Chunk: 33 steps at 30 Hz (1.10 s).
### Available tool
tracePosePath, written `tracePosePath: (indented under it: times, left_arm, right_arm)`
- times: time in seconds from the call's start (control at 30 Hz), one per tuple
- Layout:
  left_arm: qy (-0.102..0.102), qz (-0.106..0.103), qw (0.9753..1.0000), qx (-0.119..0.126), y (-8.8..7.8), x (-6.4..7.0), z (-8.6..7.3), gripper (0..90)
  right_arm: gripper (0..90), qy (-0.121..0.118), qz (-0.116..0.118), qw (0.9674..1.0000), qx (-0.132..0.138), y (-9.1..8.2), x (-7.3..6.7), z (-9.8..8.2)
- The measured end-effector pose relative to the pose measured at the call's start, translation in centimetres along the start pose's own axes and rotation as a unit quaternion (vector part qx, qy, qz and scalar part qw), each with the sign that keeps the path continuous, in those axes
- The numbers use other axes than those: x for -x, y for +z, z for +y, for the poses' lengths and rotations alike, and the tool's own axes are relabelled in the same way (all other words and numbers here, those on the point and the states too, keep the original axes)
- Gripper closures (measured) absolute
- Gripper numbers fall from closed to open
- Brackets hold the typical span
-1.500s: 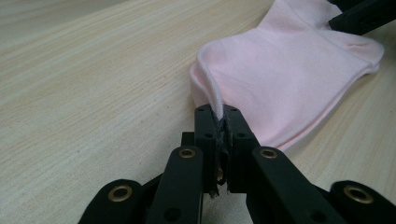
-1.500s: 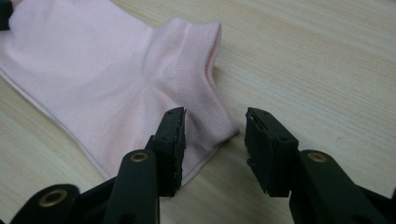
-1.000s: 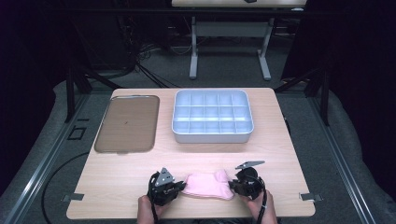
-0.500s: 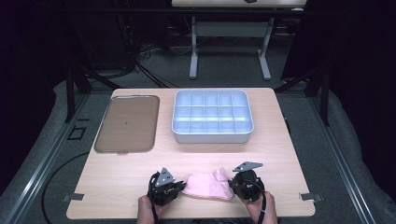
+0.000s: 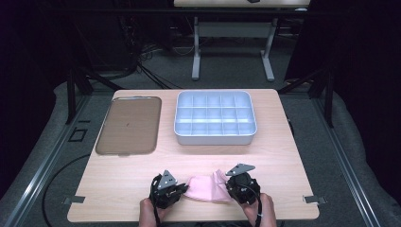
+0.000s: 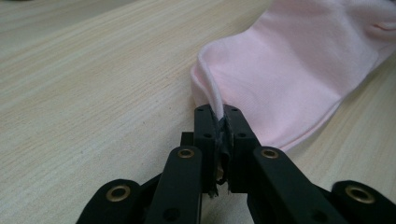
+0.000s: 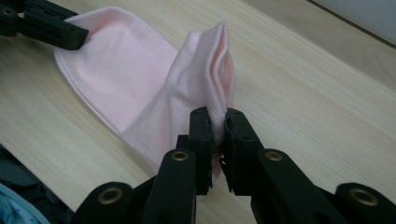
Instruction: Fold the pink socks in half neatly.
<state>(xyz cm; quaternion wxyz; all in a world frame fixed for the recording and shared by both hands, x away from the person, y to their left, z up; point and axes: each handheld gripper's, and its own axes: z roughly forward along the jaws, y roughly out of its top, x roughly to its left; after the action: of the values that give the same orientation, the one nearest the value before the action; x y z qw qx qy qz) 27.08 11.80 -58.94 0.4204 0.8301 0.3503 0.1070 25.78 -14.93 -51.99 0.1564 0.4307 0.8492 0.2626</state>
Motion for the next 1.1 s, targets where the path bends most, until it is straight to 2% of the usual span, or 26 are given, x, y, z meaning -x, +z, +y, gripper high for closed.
tracePosePath:
  times: [0.23,0.5,0.73,1.1]
  left_arm:
    - [0.000,0.000,1.0000,0.000,0.0,0.0,0.0,85.5]
    - [-0.004,-0.004,1.0000,-0.001,0.0,-0.1,0.0,85.3]
    - [-0.006,-0.005,1.0000,0.000,0.0,-0.1,0.0,85.3]
    - [-0.011,-0.009,0.9999,0.001,0.0,-0.2,0.0,85.0]
  right_arm:
    - [82.0,-0.021,0.006,0.9998,0.001,-0.1,-1.4,0.9]
    - [81.8,-0.044,0.018,0.9989,-0.003,0.5,-2.5,2.1]
    - [81.8,-0.057,0.032,0.9978,0.002,1.3,-3.6,3.1]
    - [81.7,-0.085,0.046,0.9952,-0.015,3.7,-5.2,4.2]
